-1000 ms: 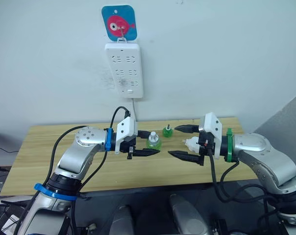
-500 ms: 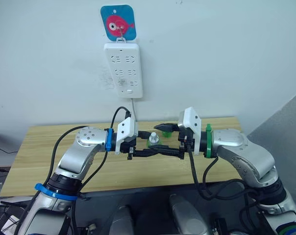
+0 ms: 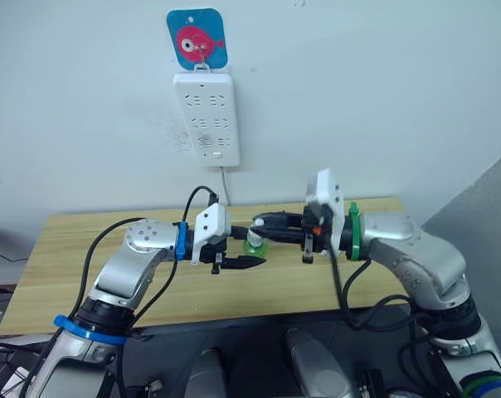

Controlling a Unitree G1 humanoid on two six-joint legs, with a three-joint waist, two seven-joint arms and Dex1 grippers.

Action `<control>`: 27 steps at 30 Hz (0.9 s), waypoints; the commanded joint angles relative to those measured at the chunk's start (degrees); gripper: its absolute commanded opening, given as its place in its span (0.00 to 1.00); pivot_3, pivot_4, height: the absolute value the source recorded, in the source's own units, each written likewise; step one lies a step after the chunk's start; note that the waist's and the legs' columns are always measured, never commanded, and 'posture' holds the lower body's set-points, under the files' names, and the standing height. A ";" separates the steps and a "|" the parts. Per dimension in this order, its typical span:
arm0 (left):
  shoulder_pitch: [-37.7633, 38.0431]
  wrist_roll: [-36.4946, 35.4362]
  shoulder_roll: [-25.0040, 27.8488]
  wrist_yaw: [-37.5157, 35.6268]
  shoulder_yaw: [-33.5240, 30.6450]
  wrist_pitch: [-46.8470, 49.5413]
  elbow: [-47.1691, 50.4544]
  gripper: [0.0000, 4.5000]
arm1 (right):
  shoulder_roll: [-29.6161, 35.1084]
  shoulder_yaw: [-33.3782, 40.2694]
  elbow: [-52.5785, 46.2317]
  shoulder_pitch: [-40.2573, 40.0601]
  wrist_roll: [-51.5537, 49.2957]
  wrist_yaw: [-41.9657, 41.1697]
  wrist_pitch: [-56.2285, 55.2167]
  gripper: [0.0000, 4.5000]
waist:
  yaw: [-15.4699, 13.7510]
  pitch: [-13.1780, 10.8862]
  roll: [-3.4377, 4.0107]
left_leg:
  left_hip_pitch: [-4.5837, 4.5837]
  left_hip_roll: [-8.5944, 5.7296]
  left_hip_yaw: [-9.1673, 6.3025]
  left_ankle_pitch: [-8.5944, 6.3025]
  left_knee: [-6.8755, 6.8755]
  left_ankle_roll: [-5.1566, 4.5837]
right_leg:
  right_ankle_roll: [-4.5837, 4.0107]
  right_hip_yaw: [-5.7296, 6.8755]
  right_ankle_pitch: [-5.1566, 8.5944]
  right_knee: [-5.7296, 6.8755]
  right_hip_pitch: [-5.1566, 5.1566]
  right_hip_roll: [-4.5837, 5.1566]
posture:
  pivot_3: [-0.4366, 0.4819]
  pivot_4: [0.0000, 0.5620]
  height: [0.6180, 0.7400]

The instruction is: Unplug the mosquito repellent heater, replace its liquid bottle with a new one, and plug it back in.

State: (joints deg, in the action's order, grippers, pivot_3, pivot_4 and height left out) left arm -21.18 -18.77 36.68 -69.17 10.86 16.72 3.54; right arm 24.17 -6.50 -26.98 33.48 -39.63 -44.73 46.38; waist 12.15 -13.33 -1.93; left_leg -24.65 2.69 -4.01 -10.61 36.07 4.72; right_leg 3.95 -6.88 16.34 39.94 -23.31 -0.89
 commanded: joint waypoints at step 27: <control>19.26 -1.52 13.26 2.63 -10.15 5.93 13.11 0.50 | -16.18 -4.49 71.87 -4.86 37.04 16.63 -62.39 0.06 | -3.20 -1.15 0.16 | 0.11 0.05 0.45 -0.01 -0.31 -0.01 | -0.08 -0.32 0.02 -0.07 -0.19 0.03 | 0.39 0.45 1.00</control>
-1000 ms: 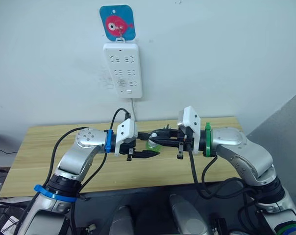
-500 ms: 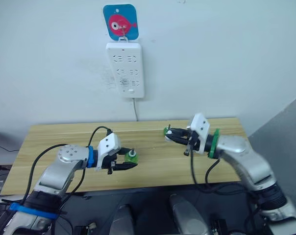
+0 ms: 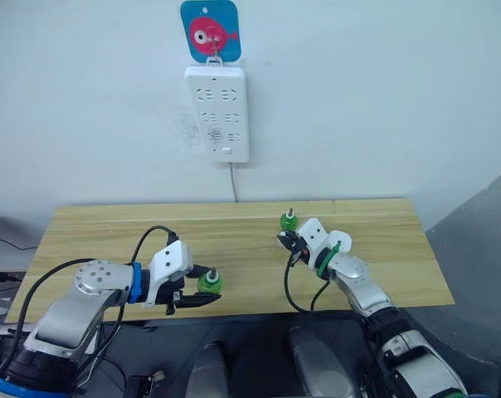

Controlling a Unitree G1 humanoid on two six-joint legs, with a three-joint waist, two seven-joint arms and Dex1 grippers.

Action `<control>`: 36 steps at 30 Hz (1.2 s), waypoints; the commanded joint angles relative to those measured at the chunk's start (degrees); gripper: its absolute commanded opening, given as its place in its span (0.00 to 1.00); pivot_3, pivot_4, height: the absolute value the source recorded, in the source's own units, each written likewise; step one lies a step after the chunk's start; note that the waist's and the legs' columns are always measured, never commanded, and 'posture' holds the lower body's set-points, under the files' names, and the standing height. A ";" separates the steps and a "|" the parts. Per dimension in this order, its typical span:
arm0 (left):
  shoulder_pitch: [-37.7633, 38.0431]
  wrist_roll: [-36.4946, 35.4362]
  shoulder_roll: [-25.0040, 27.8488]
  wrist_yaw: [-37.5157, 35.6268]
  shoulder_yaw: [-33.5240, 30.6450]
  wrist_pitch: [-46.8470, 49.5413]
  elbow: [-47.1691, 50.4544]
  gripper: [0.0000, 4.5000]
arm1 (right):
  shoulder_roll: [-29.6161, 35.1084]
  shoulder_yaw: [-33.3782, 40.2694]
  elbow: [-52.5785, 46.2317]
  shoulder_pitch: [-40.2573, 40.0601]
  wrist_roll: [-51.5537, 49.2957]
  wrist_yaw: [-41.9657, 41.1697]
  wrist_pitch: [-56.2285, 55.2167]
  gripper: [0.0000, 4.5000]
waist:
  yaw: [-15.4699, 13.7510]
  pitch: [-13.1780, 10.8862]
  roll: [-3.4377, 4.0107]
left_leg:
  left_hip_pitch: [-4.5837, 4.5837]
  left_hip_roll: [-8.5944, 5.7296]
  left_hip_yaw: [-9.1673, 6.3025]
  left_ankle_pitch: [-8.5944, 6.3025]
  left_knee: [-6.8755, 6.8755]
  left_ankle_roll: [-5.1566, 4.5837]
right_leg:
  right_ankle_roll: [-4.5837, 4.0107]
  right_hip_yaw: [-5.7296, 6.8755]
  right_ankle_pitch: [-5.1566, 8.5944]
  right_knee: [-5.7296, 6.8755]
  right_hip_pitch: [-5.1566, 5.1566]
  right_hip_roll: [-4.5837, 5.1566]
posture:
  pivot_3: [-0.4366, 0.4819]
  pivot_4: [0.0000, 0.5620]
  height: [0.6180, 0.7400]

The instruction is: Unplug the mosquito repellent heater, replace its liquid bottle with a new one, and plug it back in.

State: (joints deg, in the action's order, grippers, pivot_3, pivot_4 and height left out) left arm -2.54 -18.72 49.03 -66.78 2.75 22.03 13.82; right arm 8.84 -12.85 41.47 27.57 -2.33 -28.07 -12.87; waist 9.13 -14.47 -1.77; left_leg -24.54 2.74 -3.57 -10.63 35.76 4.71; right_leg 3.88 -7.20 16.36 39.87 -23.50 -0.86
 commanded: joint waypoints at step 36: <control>-25.31 -1.05 -14.04 -6.22 8.93 -3.85 -10.68 0.50 | 15.93 -5.26 -65.21 -4.92 -16.00 -17.72 44.22 0.66 | 1.03 -0.07 0.09 | -0.18 -0.03 -0.04 0.00 0.16 0.00 | 0.07 0.02 -0.01 -0.16 -0.01 -0.01 | 0.20 0.34 1.00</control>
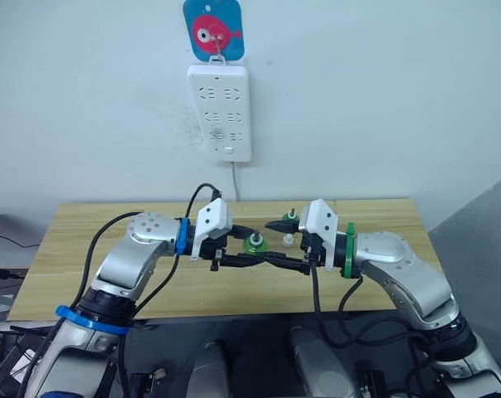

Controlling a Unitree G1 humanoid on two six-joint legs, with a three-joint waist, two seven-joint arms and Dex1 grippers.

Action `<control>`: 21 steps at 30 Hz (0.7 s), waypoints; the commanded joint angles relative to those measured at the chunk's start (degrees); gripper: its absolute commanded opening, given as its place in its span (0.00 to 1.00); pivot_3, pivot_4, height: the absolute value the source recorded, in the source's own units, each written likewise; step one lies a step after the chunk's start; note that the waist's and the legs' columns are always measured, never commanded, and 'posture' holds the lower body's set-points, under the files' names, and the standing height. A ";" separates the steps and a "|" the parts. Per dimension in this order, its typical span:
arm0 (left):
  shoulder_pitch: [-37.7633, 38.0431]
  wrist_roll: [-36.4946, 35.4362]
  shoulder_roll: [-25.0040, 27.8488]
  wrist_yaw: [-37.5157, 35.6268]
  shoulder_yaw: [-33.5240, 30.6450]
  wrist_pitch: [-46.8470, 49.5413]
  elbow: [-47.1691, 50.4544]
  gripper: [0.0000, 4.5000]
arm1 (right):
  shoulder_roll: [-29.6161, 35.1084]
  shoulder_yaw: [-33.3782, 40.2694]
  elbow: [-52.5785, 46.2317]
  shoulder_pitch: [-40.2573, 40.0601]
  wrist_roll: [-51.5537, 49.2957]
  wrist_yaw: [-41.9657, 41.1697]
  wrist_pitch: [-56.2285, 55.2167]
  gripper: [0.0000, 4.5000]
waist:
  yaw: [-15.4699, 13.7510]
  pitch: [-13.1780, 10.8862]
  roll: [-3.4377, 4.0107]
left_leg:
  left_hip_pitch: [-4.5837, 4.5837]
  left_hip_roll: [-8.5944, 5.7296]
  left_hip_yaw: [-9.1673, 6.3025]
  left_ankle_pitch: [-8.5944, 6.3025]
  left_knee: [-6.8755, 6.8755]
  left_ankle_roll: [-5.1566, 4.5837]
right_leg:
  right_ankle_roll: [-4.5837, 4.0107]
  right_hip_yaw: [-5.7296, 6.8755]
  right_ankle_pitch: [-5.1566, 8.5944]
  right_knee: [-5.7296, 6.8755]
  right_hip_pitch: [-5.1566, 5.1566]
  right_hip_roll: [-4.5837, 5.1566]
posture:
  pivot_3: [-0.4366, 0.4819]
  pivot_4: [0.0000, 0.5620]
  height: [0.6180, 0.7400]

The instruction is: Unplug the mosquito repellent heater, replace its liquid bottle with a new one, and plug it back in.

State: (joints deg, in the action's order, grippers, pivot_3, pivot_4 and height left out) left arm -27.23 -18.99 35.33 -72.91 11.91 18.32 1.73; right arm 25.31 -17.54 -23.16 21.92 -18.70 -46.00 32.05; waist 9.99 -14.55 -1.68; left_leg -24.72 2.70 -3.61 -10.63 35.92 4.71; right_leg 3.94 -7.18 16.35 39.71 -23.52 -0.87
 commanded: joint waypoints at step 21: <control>-0.96 -2.09 -2.70 0.51 -1.13 -0.15 3.09 0.50 | -1.33 0.07 1.76 1.71 -0.05 -2.29 -1.57 0.18 | 1.34 0.03 -0.01 | 0.00 0.00 -0.09 0.00 0.04 0.00 | 0.01 0.05 -0.01 0.10 0.01 0.00 | 0.22 0.32 1.00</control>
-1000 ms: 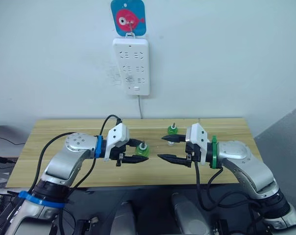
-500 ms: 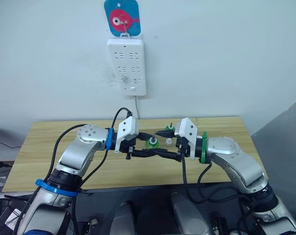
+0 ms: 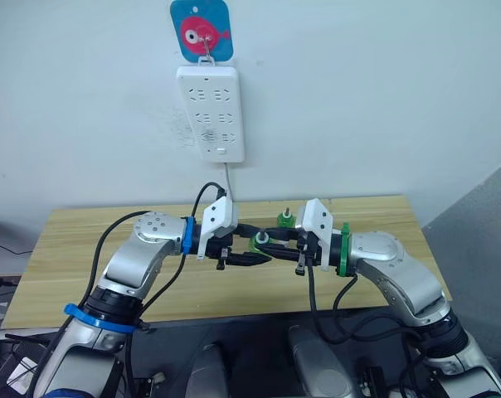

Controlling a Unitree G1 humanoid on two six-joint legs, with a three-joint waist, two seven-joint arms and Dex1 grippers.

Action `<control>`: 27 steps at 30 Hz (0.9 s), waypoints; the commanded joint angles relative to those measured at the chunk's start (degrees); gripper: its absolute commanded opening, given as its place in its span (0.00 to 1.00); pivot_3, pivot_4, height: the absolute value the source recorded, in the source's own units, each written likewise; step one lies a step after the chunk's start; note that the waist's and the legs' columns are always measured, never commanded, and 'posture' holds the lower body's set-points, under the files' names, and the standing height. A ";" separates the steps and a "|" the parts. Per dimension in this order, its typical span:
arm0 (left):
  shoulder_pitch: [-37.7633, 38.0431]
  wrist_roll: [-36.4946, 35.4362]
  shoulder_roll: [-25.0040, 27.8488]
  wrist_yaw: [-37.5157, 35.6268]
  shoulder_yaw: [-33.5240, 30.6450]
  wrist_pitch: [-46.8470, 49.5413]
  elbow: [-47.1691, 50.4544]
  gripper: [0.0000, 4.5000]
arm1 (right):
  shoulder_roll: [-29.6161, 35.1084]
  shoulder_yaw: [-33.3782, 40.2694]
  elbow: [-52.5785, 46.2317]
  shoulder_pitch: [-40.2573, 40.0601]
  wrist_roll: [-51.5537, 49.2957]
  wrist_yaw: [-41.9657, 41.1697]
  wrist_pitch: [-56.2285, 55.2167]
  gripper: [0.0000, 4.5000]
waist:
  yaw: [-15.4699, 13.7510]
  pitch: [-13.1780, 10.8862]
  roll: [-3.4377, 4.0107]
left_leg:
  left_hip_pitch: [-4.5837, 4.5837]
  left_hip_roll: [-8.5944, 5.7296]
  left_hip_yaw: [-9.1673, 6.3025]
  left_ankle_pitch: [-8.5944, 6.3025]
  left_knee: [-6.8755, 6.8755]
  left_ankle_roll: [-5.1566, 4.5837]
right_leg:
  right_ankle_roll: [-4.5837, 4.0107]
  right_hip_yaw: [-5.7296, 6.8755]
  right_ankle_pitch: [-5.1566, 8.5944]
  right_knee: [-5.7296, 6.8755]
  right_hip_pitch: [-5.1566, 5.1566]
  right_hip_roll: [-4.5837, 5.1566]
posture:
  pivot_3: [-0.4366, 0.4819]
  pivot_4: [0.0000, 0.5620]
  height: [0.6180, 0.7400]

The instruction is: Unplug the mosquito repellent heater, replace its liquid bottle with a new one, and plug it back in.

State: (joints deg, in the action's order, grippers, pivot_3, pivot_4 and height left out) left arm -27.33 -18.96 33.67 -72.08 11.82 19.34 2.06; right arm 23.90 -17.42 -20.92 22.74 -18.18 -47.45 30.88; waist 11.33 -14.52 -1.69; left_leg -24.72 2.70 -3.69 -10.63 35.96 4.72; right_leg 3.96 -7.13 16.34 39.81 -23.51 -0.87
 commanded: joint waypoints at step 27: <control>4.84 -51.88 -19.62 42.00 -28.43 50.95 11.36 0.79 | -12.86 32.46 -0.63 -1.12 -62.71 35.96 29.29 0.18 | -0.03 0.08 -0.02 | -0.02 -0.02 -0.21 0.01 0.13 0.00 | 0.00 0.14 0.00 0.14 0.08 -0.01 | 0.23 0.31 1.00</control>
State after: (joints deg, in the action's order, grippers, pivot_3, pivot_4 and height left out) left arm -22.69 -66.80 14.96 -33.40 -15.09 69.93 12.09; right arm 11.13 13.62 -20.93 20.51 -75.55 -13.78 60.66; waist 11.30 -14.44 -1.70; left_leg -24.74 2.68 -3.90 -10.62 36.09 4.71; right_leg 3.96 -6.98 16.34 39.96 -23.42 -0.88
